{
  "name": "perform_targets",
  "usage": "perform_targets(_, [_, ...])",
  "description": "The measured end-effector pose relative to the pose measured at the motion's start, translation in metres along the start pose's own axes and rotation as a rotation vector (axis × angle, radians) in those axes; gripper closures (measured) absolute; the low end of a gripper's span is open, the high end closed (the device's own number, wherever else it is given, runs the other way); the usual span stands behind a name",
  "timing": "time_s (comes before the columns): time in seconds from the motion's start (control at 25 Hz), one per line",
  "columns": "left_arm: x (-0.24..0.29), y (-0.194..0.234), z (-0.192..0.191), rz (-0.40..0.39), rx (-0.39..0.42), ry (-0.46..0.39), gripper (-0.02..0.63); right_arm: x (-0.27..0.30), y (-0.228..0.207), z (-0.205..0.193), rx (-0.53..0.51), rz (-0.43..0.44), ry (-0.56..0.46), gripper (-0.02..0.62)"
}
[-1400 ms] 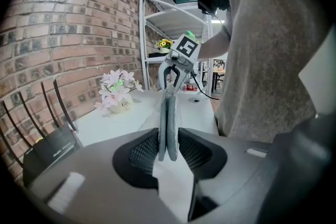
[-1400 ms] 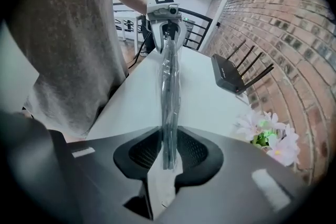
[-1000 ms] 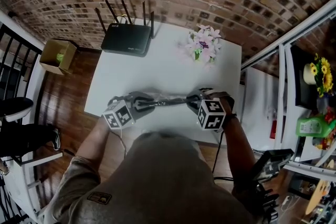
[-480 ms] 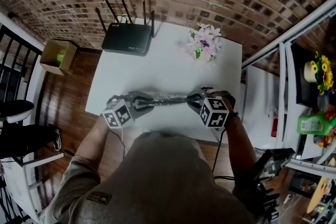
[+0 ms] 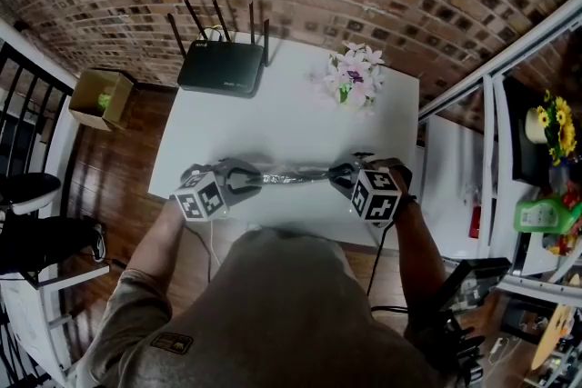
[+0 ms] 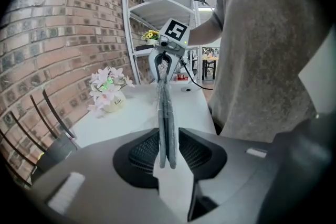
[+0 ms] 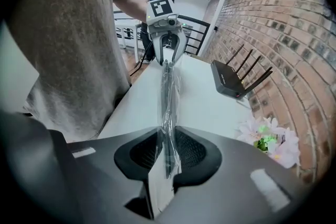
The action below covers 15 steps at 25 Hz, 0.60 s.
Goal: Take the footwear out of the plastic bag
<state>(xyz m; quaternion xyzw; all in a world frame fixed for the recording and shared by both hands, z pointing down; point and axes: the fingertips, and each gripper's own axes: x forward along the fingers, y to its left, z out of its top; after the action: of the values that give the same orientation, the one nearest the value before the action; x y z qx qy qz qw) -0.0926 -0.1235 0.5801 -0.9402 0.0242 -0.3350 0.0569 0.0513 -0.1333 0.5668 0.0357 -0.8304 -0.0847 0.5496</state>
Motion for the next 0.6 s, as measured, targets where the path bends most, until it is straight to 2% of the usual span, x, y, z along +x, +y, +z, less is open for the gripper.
perform_targets(0.24, [0.0090, -0.0031, -0.0052, -0.014, 0.011, 0.025, 0.489, 0.0002, 0.0019, 0.0043, -0.002, 0.006, -0.019, 0.509])
perform_targets(0.6, [0.0041, 0.0025, -0.0018, 0.014, 0.020, 0.022, 0.520, -0.0038, 0.0036, -0.0003, 0.011, 0.003, -0.020, 0.502])
